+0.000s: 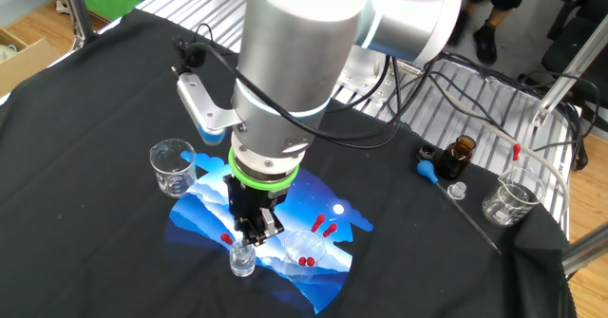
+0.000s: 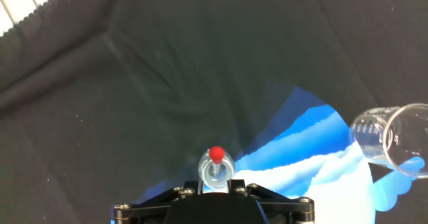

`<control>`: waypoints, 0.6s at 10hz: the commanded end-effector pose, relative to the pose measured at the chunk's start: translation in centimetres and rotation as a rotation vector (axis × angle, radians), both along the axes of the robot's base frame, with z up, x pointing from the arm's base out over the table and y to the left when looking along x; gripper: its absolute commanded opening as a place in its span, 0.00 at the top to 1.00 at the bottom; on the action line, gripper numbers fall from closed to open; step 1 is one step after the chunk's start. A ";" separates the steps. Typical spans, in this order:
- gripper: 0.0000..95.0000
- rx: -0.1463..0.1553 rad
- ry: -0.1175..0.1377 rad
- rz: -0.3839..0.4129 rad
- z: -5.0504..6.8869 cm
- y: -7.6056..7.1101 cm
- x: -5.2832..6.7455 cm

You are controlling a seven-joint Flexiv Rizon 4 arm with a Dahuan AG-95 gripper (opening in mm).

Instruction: Transfer liquid using a dropper

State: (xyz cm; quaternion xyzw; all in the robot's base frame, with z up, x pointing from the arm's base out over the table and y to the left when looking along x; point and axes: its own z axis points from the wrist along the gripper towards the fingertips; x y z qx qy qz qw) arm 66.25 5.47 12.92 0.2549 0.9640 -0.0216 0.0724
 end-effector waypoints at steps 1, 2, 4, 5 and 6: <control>0.80 -0.002 -0.006 0.000 -0.1 0.0 0.3; 0.80 -0.004 -0.012 -0.001 -0.3 0.0 0.4; 0.80 -0.005 -0.020 -0.003 -0.8 0.0 0.4; 0.80 -0.007 -0.024 -0.003 -0.9 -0.1 0.5; 0.80 -0.008 -0.029 -0.003 -1.0 -0.2 0.6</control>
